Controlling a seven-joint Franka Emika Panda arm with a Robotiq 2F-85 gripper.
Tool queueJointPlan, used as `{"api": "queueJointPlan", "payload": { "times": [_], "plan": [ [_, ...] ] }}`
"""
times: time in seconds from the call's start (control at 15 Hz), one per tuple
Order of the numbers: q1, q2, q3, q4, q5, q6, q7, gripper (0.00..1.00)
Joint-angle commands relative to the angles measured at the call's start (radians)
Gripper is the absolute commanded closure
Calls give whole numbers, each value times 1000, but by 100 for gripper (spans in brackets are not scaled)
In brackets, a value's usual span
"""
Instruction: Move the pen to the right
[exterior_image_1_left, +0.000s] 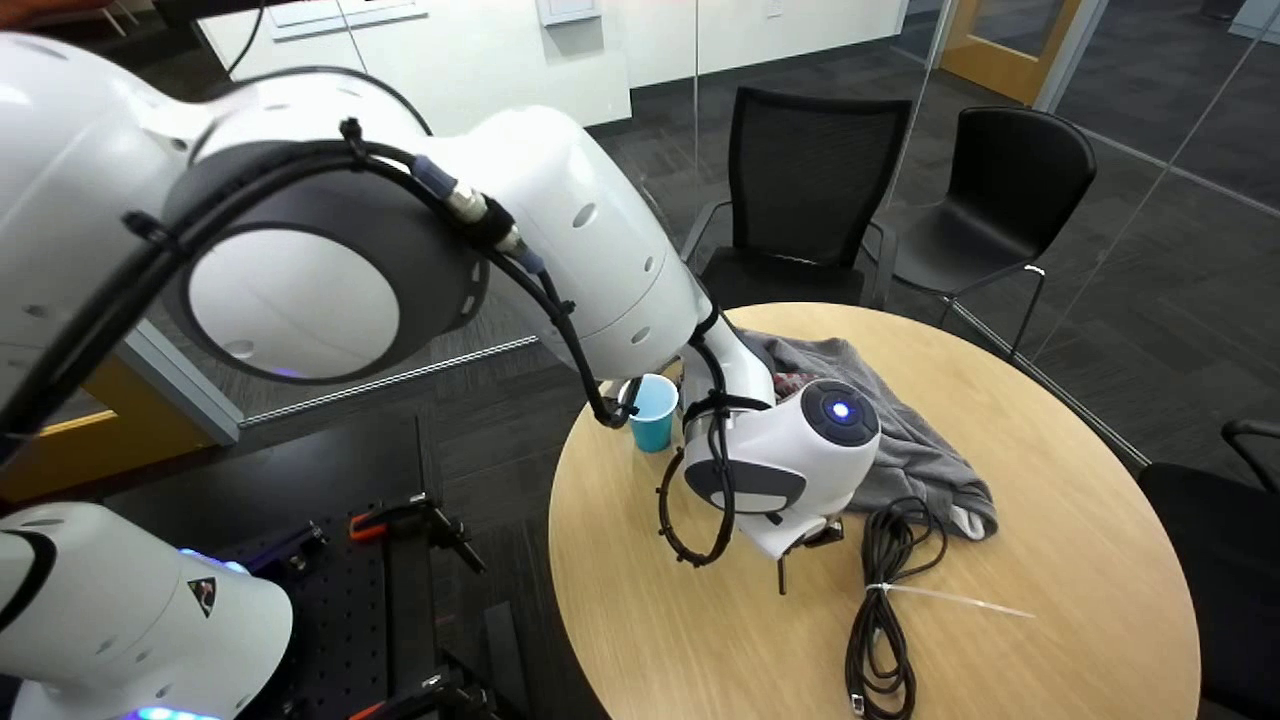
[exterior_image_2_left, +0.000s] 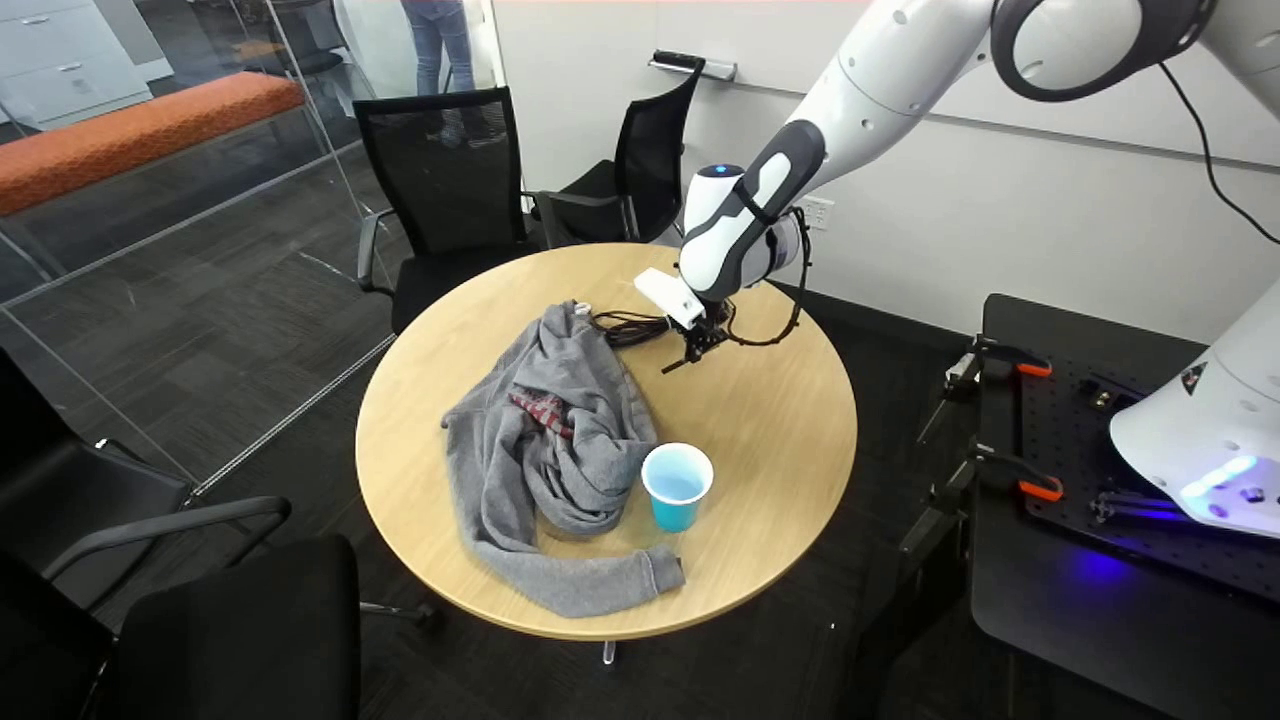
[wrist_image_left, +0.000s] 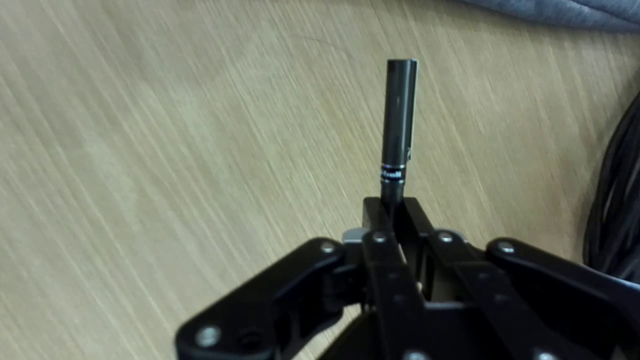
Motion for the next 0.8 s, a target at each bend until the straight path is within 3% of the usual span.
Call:
{"api": "queueJointPlan", "payload": {
  "times": [0.0,0.73],
  "plan": [
    [8,58,-8,73,5,-1,66,97],
    [13,140,-33,156,-7,4,181,97]
  ]
}}
